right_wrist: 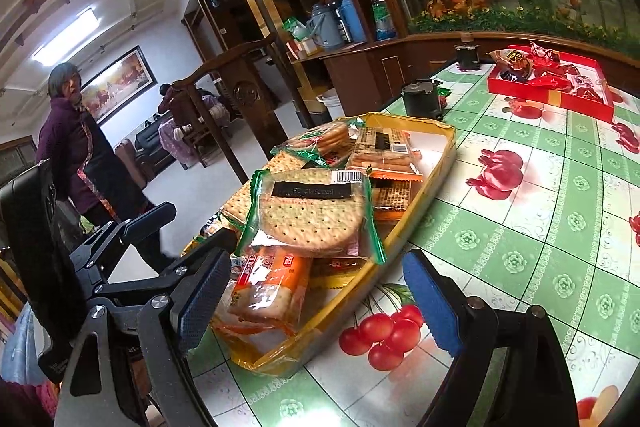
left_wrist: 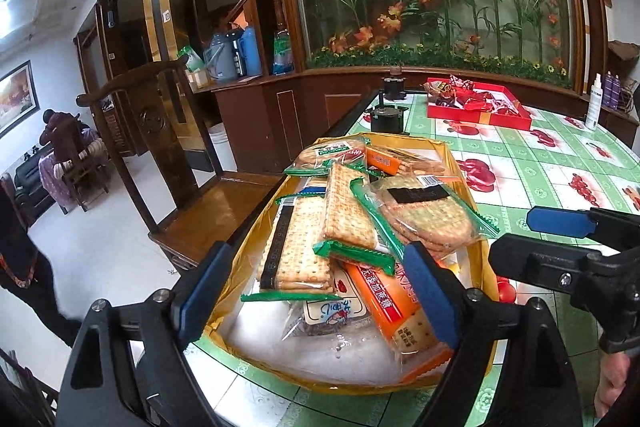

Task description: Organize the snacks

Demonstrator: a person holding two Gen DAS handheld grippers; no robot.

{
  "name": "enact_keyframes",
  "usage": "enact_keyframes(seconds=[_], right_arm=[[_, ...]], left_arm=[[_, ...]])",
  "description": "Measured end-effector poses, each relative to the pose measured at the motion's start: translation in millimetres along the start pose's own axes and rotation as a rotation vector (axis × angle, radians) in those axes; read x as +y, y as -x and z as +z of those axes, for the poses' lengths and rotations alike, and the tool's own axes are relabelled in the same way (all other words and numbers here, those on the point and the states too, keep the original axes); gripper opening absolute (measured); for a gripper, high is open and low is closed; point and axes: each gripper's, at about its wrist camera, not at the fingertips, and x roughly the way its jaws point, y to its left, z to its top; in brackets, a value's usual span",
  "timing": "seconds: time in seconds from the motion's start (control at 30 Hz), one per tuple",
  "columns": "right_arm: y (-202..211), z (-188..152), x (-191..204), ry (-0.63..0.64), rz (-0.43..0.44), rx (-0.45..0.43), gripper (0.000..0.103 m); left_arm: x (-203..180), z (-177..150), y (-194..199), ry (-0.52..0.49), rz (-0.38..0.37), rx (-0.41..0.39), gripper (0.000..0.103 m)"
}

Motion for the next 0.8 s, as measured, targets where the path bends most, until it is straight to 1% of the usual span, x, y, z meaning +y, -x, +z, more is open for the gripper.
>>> enact_keyframes(seconds=[0.2, 0.33, 0.47, 0.53, 0.6, 0.67, 0.73, 0.8], right_arm=[[-1, -2, 0, 0.004, -0.019, 0.006, 0.092], [-1, -1, -1, 0.0, -0.03, 0.007, 0.092], [-3, -1, -3, -0.003, -0.041, 0.012, 0.092], [-3, -1, -3, -0.004, -0.056, 0.015, 0.092], [-3, -1, -3, -0.004, -0.067, 0.013, 0.092], [-2, -1, -5, -0.011, -0.066, 0.01, 0.092], [-1, -1, -6, -0.021, -0.067, 0.007, 0.092], [0, 0, -8, -0.03, -0.069, 0.004, 0.092]], left_arm=[[1, -5, 0, 0.011, 0.01, -0.008, 0.088], [1, -5, 1, 0.011, 0.028, -0.021, 0.094], [1, -6, 1, 0.008, 0.053, -0.025, 0.096], [1, -7, 0, 0.009, 0.061, -0.026, 0.102], [1, -9, 1, 0.013, 0.074, -0.04, 0.103], [0, -11, 3, 0.006, 0.119, -0.056, 0.103], [0, -11, 2, -0.003, 0.168, -0.049, 0.103], [2, -12, 0, -0.001, 0.168, -0.035, 0.103]])
